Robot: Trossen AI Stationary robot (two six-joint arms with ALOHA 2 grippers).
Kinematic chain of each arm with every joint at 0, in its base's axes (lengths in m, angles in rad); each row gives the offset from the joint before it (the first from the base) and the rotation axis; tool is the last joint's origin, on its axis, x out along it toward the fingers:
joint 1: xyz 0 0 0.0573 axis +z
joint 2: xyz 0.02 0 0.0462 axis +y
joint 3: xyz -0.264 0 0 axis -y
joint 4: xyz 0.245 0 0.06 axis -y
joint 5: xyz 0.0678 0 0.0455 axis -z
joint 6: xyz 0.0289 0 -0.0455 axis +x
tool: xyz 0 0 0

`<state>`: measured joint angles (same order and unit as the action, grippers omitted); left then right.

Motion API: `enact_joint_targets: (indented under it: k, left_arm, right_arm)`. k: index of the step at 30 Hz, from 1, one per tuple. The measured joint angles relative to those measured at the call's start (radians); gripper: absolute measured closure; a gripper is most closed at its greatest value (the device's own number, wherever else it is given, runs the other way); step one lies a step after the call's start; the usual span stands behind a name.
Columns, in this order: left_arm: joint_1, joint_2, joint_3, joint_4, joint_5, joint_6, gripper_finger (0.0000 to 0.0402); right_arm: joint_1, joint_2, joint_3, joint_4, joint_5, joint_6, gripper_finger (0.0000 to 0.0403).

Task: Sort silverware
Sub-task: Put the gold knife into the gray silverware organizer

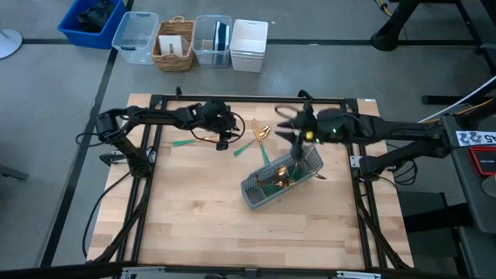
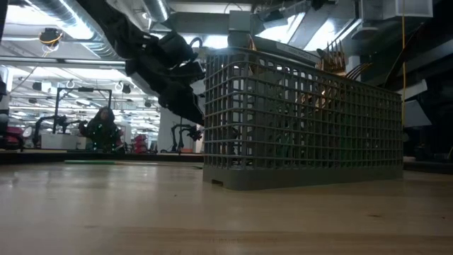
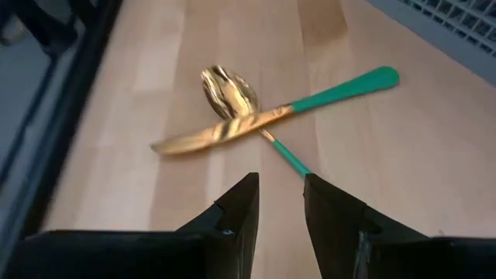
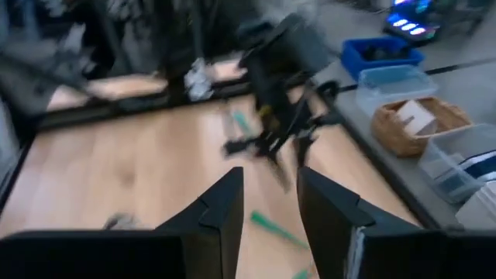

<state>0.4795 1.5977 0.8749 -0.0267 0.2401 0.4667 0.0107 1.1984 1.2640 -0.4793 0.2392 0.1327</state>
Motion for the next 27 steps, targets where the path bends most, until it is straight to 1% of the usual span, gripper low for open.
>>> enact_joint_targets:
  k: [3,4,6,9,11,13,15,19,22,27]
  left_arm:
    - [-0.001,0.000,0.000,-0.037,0.001,-0.046,0.0306]
    - [-0.001,-0.002,0.000,-0.056,0.001,-0.061,0.0306]
    - [0.002,-0.013,-0.001,-0.110,0.001,-0.071,0.0306]
    - [0.016,-0.037,-0.001,-0.195,0.002,-0.043,0.0306]
    - [0.031,-0.048,-0.001,-0.253,0.008,-0.013,0.0306]
    - [0.053,-0.053,-0.001,-0.293,0.018,0.019,0.0306]
    - [0.077,-0.053,-0.001,-0.299,0.025,0.038,0.0306]
    - [0.120,-0.052,-0.001,-0.295,0.029,0.066,0.0306]
    - [0.150,-0.051,-0.001,-0.287,0.030,0.088,0.0306]
    - [0.198,-0.051,-0.001,-0.272,0.031,0.125,0.0306]
  right_arm:
    - [-0.089,0.029,0.000,0.060,0.005,0.039,0.0278]
    - [-0.128,0.041,0.000,0.070,-0.009,0.068,0.0278]
    - [-0.214,0.069,0.000,0.074,-0.094,0.142,0.0278]
    - [-0.350,0.110,-0.001,0.075,-0.291,0.245,0.0278]
    - [-0.426,0.142,-0.001,0.081,-0.392,0.291,0.0278]
    - [-0.484,0.179,-0.001,0.079,-0.455,0.333,0.0278]
    - [-0.536,0.217,-0.001,0.077,-0.508,0.361,0.0278]
    - [-0.615,0.298,-0.001,0.070,-0.635,0.414,0.0278]
    - [-0.644,0.366,-0.001,0.058,-0.714,0.445,0.0278]
    - [-0.629,0.481,-0.001,0.066,-0.750,0.446,0.0278]
